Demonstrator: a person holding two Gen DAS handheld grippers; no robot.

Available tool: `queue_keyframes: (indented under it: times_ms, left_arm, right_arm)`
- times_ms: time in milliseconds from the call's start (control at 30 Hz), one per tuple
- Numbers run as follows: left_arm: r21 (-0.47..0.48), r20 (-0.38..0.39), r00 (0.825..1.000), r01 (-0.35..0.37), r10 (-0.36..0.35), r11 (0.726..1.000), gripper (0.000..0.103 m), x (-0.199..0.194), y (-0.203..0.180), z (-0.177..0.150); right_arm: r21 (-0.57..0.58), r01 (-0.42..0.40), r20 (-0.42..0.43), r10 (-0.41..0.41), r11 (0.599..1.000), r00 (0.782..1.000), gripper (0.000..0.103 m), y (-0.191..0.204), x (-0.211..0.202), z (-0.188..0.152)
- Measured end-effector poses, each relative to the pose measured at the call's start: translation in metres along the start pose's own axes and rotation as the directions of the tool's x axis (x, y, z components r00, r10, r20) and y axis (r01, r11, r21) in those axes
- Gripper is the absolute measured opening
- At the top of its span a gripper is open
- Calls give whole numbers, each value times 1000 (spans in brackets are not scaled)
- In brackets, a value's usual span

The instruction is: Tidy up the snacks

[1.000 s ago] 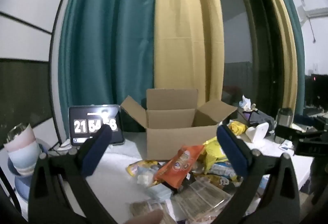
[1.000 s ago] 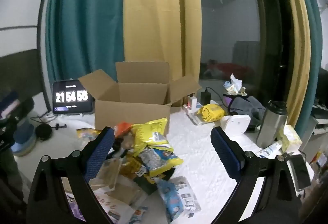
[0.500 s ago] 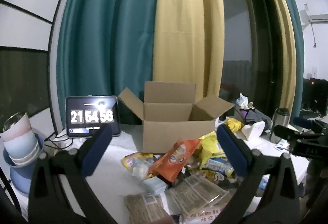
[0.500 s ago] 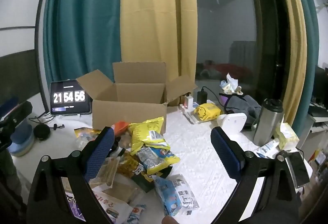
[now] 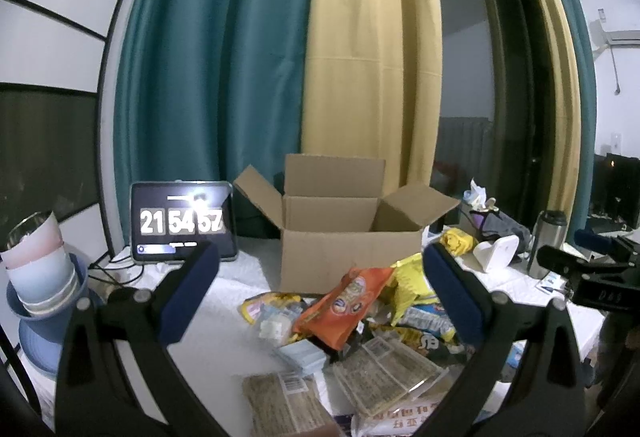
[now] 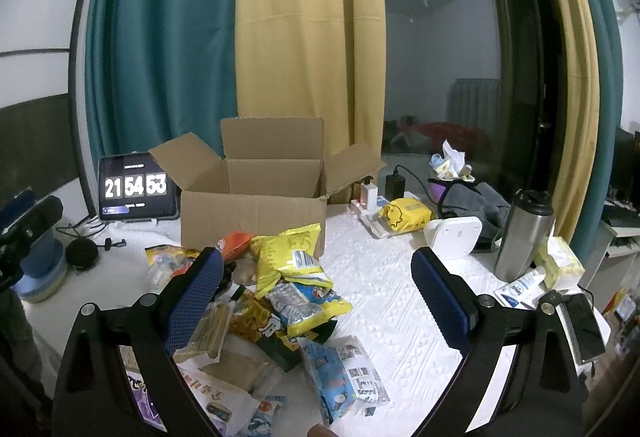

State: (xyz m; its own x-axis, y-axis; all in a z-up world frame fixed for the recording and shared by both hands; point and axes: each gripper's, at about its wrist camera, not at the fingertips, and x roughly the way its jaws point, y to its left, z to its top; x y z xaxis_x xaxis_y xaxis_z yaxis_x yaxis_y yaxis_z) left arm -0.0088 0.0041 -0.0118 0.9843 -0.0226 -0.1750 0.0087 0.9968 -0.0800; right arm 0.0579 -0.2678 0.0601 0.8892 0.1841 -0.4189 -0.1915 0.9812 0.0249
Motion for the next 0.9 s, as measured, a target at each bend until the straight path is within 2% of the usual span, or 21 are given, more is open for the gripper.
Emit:
queue_keyframes:
  times_ms: [900]
  left_arm:
    - [-15,-12,1000,-1,1,1000,103,-3,-1,0]
  right_arm:
    - [-2,1,-2,-1,1000,1000,97,1,0,-2]
